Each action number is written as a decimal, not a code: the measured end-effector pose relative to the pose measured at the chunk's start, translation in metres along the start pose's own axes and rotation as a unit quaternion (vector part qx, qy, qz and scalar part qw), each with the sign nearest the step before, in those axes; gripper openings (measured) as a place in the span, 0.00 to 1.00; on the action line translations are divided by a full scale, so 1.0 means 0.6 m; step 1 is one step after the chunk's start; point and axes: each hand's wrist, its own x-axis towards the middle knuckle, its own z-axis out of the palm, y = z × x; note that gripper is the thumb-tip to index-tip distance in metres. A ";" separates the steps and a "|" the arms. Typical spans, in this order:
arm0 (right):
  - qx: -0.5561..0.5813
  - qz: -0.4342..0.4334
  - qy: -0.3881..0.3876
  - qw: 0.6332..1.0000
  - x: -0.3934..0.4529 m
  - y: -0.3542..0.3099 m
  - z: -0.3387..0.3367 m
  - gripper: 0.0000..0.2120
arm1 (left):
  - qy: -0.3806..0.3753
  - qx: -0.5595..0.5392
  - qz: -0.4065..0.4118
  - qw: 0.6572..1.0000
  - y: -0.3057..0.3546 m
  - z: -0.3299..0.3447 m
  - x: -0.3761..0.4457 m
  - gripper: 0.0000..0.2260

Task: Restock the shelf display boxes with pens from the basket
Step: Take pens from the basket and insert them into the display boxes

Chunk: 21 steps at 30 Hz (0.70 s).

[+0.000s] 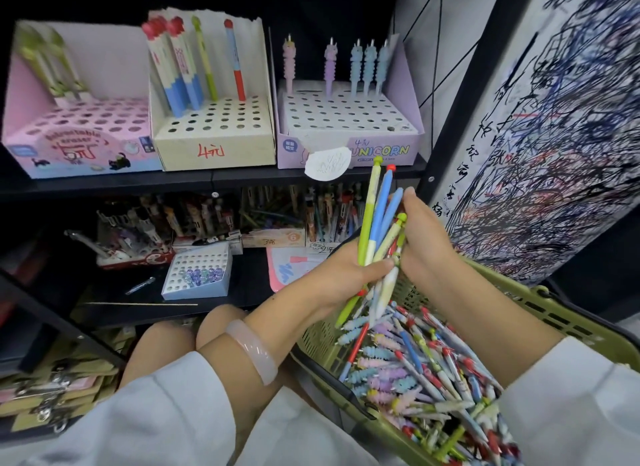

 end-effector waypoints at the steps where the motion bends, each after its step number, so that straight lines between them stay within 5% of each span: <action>1: -0.005 -0.017 -0.007 1.000 0.000 -0.004 0.009 0.17 | 0.002 0.003 0.011 1.000 0.006 -0.005 -0.001 0.17; 9: -0.053 -0.080 -0.112 0.989 -0.008 -0.036 0.076 0.21 | 0.069 -0.031 0.048 0.996 0.072 -0.058 -0.019 0.07; 15: -0.194 -0.188 -0.174 0.947 -0.014 -0.050 0.114 0.12 | 0.140 -0.025 0.077 0.987 0.125 -0.121 -0.043 0.05; 21: -0.157 -0.192 -0.231 0.941 -0.010 -0.080 0.159 0.08 | 0.206 -0.018 0.056 0.977 0.146 -0.170 -0.054 0.03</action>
